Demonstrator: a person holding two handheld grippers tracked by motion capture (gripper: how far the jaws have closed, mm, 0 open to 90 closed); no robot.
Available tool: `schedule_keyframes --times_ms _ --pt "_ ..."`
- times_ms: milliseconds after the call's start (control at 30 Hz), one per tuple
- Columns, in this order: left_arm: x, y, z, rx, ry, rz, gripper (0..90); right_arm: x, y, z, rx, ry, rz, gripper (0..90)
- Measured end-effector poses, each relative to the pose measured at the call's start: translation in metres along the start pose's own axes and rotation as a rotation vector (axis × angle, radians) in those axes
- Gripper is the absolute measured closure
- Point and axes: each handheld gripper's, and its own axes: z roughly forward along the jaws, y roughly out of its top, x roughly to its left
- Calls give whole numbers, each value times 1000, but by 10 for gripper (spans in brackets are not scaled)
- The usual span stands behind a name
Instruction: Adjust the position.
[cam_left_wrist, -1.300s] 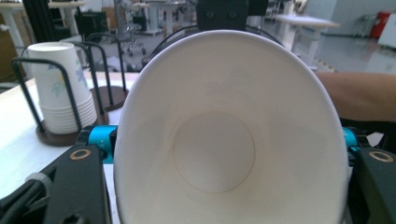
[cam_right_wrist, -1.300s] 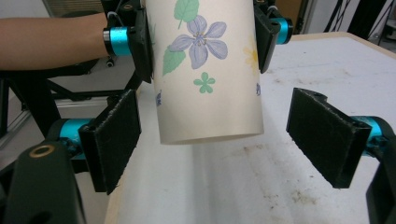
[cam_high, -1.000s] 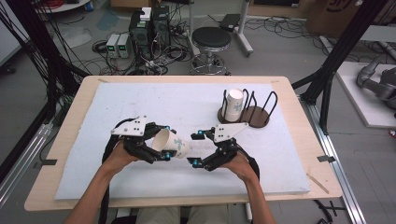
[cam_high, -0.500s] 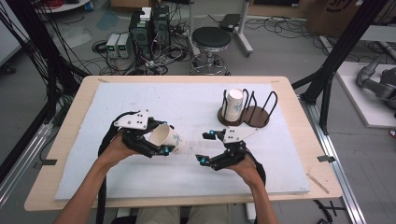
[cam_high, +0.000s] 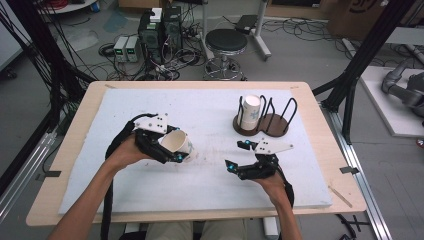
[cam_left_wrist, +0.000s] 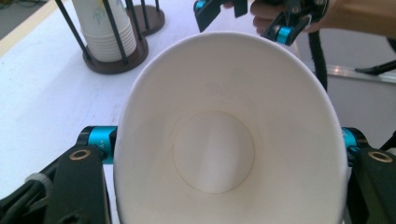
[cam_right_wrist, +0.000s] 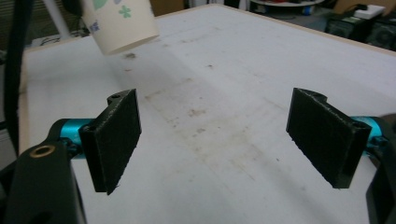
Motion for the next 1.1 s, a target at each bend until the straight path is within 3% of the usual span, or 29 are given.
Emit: schedule_keyframes --times_ms 67,100,233,433,700,900,1100 --pt "1 0 1 14 0 1 315 -1 -2 -1 -2 -18 11 182" --pt "3 2 3 47 9 5 315 -3 -6 -4 -5 -57 24 182" --pt "7 7 6 117 24 7 315 -7 -12 -7 14 -135 54 182" --pt "13 15 8 169 29 12 315 -12 -21 -11 44 -239 89 182" --pt "17 21 12 264 47 30 315 -16 -29 -14 76 -318 113 182" --pt "21 26 14 301 53 36 314 -19 -34 -18 60 -345 118 182" --pt "25 23 17 327 58 28 314 -21 -38 -19 25 -314 114 182"
